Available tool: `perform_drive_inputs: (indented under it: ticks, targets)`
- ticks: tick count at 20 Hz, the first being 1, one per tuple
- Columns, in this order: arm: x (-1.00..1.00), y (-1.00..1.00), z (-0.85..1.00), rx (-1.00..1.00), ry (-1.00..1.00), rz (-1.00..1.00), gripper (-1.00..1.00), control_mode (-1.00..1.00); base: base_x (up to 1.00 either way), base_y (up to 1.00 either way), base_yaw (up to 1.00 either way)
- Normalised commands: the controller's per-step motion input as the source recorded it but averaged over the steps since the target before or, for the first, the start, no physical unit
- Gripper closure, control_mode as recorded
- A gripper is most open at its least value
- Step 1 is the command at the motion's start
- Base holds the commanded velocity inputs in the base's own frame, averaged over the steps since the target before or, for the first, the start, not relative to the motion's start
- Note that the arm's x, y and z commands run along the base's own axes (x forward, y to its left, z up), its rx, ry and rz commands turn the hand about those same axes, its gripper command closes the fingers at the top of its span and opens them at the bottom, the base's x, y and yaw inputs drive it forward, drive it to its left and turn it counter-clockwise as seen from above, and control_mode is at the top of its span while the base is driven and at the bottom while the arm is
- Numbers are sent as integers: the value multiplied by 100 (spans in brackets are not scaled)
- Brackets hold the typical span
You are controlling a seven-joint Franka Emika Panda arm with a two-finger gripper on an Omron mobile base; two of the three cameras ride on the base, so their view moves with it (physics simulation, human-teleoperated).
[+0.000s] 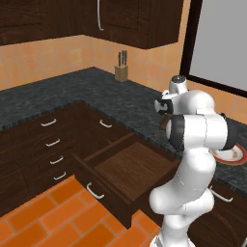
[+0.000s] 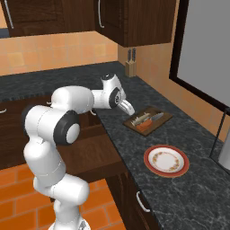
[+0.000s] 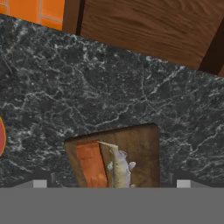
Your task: Pick up the knife from the drawer and place it on the cutting board. Then place the meat from the plate to the cutting board.
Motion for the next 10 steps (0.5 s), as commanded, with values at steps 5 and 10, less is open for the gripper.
perform_drive_inputs:
  ticks: [5,10]
  targets:
    - [-51,51,89,-1,3,6,-100,-100,0,0,0]
    - [-74,34,6,3,0,13,-100,-100,0,0,0]
